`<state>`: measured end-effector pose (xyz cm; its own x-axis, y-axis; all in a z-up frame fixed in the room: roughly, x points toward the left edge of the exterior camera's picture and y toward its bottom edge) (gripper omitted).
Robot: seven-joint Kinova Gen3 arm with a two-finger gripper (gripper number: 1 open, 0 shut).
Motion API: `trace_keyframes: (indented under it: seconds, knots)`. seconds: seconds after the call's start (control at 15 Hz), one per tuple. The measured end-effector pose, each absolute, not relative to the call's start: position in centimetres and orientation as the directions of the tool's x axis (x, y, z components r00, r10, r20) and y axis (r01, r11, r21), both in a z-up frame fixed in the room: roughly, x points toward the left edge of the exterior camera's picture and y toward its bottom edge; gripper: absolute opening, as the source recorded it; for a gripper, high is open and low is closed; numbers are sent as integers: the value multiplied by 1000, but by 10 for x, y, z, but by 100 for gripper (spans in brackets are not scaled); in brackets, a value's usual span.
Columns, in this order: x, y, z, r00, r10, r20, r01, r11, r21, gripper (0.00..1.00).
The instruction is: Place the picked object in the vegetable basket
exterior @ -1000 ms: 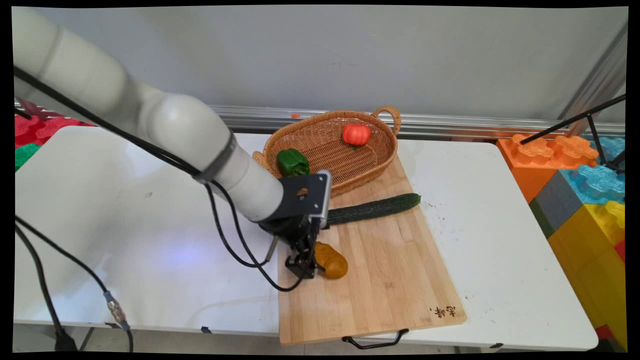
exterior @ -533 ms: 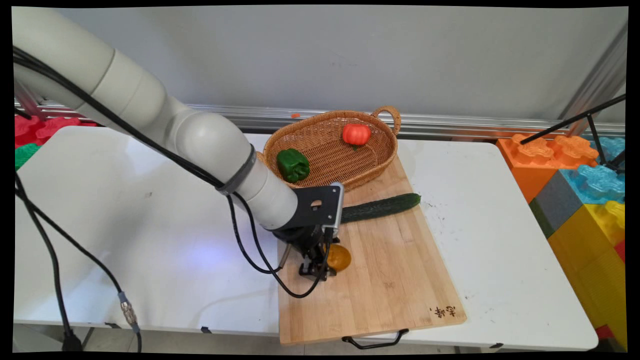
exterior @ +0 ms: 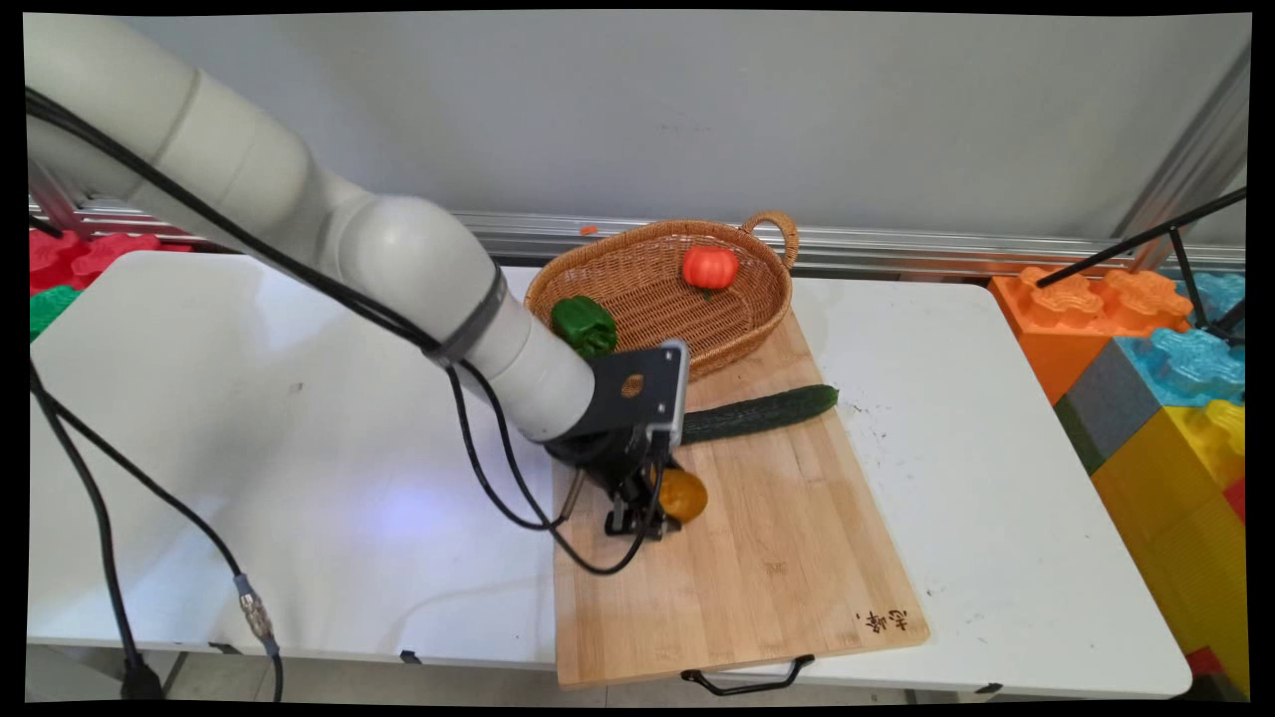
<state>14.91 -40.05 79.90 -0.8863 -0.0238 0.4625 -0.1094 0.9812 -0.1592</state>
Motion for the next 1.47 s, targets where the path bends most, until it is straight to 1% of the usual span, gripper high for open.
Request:
trace_keyframes:
  seconds: [0.2,0.4,0.53,0.67,0.87,1.07,1.33,1.47]
  knots:
    - [147,-408,836,-862,-46,504,-162,969,-188,0]
    - [144,-429,872,-833,-74,548,-234,945,-227,0]
    - [147,-449,888,-812,-118,572,-304,922,-240,0]
    - [154,-466,895,-795,-161,585,-364,898,-248,0]
    - [168,-495,902,-772,-222,595,-449,854,-264,0]
    - [186,-530,899,-752,-287,593,-527,802,-279,0]
    - [207,-574,879,-728,-364,581,-602,746,-287,0]
    - [216,-593,862,-715,-406,570,-632,724,-277,0]
